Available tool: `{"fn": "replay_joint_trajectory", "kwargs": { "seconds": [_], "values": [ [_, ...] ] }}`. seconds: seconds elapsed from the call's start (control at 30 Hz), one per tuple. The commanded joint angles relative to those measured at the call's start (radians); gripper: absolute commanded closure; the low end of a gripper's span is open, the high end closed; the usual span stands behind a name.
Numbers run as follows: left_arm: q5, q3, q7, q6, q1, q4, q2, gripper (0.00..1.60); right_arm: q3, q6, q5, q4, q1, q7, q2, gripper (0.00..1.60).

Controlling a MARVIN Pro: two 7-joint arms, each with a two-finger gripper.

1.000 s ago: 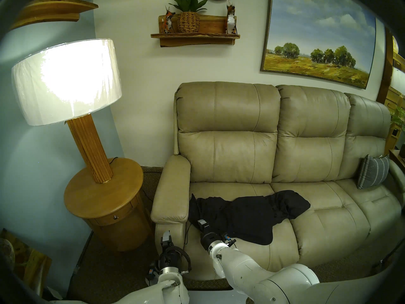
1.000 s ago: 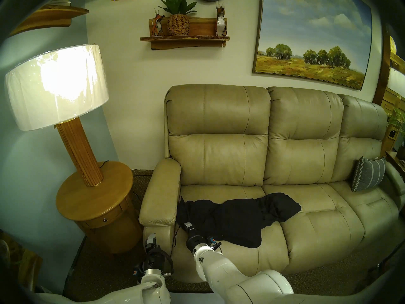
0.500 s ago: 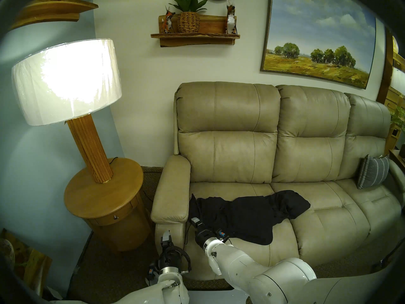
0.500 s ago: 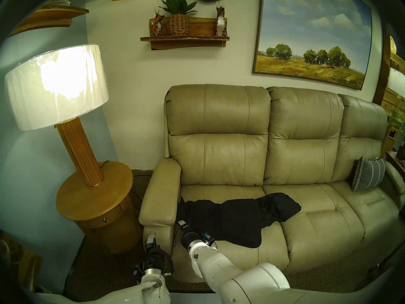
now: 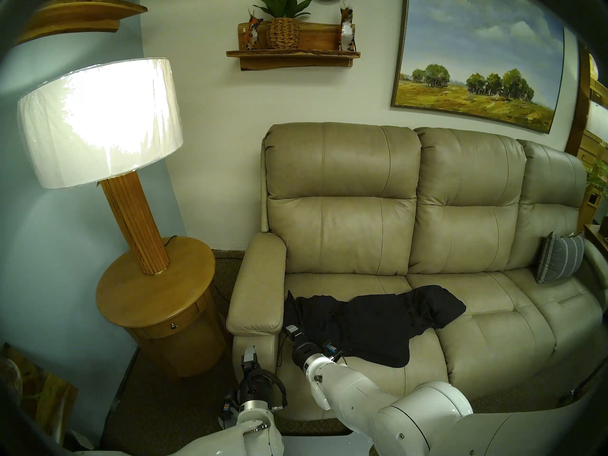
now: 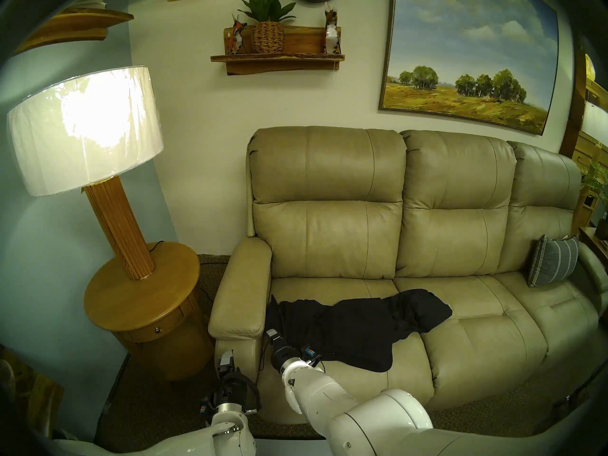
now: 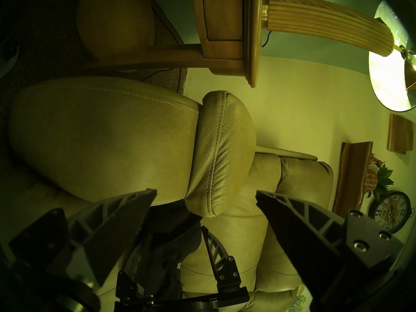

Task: Drape jacket on sofa arm

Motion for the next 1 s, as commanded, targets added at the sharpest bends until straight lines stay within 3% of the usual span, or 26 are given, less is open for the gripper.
{"fn": "replay_joint_trajectory", "kwargs": {
  "seconds": [0.0, 0.3, 0.67, 0.97],
  "values": [
    [0.002, 0.000, -0.007, -0.003, 0.003, -0.007, -0.001, 0.00, 0.037, 0.020, 0.035, -0.002, 0.038, -0.010, -0.002, 0.00],
    [0.003, -0.001, -0.004, -0.002, 0.003, -0.006, -0.002, 0.00, 0.045, 0.021, 0.029, 0.008, 0.077, -0.081, 0.017, 0.00],
    [0.005, -0.002, -0.001, -0.001, 0.002, -0.004, -0.003, 0.00, 0.058, 0.007, 0.034, 0.008, 0.104, -0.177, -0.008, 0.00],
    [0.006, -0.002, 0.003, -0.001, 0.002, -0.003, -0.004, 0.00, 0.117, 0.008, 0.083, 0.015, 0.108, -0.242, 0.009, 0.00]
  ]
}}
